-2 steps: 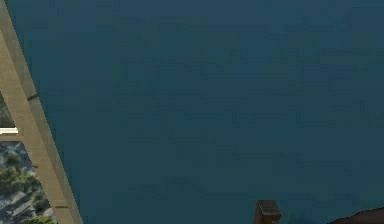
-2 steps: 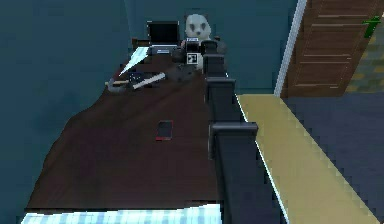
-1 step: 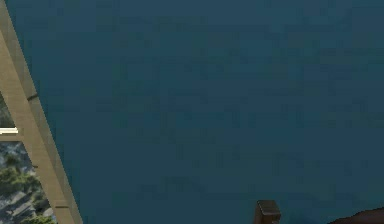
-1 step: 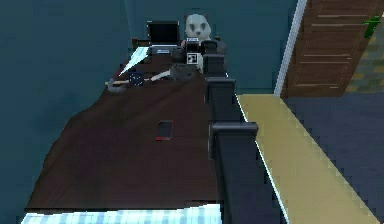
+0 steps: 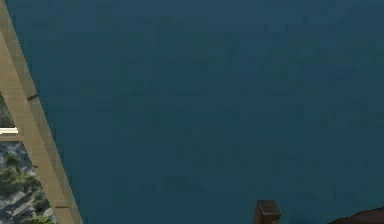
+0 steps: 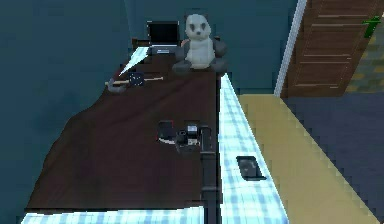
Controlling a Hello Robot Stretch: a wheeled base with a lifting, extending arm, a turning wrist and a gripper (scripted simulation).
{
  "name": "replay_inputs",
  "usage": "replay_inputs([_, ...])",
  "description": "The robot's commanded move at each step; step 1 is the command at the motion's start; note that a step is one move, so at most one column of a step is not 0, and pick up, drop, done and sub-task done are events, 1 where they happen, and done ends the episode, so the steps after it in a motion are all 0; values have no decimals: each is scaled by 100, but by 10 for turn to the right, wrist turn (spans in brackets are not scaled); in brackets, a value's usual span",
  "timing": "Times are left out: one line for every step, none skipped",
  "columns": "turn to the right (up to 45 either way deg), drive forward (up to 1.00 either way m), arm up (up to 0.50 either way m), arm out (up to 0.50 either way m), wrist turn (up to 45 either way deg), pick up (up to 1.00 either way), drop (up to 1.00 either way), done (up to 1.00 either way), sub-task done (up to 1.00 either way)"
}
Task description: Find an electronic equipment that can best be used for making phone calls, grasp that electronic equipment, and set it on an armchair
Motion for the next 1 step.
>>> replay_inputs([0,0,0,0,0,100,0,0,0])
